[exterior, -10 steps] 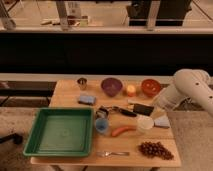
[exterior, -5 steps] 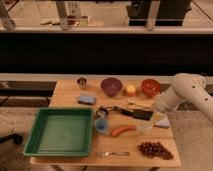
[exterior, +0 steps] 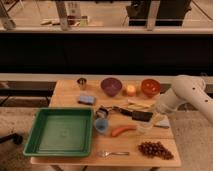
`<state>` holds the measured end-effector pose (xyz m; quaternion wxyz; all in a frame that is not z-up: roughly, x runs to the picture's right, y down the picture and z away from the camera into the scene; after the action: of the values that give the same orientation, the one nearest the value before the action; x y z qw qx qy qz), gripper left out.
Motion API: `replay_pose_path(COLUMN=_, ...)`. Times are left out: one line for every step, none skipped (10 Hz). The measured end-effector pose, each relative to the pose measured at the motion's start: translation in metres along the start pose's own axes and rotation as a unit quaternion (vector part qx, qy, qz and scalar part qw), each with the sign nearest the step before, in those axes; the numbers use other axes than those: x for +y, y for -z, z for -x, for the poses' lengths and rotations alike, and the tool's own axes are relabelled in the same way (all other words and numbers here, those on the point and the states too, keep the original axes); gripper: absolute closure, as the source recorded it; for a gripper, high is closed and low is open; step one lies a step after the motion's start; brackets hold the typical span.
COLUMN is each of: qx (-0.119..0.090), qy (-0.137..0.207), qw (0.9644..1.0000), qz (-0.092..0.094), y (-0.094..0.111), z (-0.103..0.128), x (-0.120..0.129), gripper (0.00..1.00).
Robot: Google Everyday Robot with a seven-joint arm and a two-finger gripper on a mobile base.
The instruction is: Place eraser in paper cup
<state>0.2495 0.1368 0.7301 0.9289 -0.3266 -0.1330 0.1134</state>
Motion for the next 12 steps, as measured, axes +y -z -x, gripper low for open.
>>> replay_pose_path(qx=-0.002, qy=0.000, qw=1.0000, qz=-0.001, y=0.002, z=0.000, x=0.001, gripper=1.00)
replay_pose_path(qx=-0.004, qy=0.002, qw=1.0000, qz=-0.002, y=0.003, z=0.000, x=0.003, gripper=1.00)
replay_pose_path(qx=-0.006, qy=0.003, qw=1.0000, qz=-0.001, y=0.004, z=0.001, x=0.005, gripper=1.00)
replay_pose_path(qx=-0.007, qy=0.004, qw=1.0000, qz=-0.001, y=0.004, z=0.000, x=0.006, gripper=1.00)
replay_pose_path(qx=-0.007, qy=0.005, qw=1.0000, qz=0.000, y=0.004, z=0.000, x=0.007, gripper=0.99)
replay_pose_path(qx=-0.006, qy=0.005, qw=1.0000, qz=0.000, y=0.004, z=-0.001, x=0.007, gripper=0.93)
replay_pose_path(qx=-0.006, qy=0.005, qw=1.0000, qz=0.001, y=0.003, z=-0.001, x=0.007, gripper=0.82)
replay_pose_path(qx=-0.006, qy=0.005, qw=1.0000, qz=0.002, y=0.002, z=-0.001, x=0.007, gripper=0.73)
replay_pose_path(qx=-0.005, qy=0.003, qw=1.0000, qz=0.004, y=0.000, z=-0.002, x=0.006, gripper=0.61)
replay_pose_path(qx=-0.003, qy=0.001, qw=1.0000, qz=0.007, y=-0.002, z=-0.002, x=0.006, gripper=0.52)
replay_pose_path(qx=-0.002, qy=-0.001, qw=1.0000, qz=0.009, y=-0.004, z=-0.002, x=0.005, gripper=0.44)
replay_pose_path(qx=-0.001, qy=-0.002, qw=1.0000, qz=0.009, y=-0.007, z=-0.001, x=0.002, gripper=0.32)
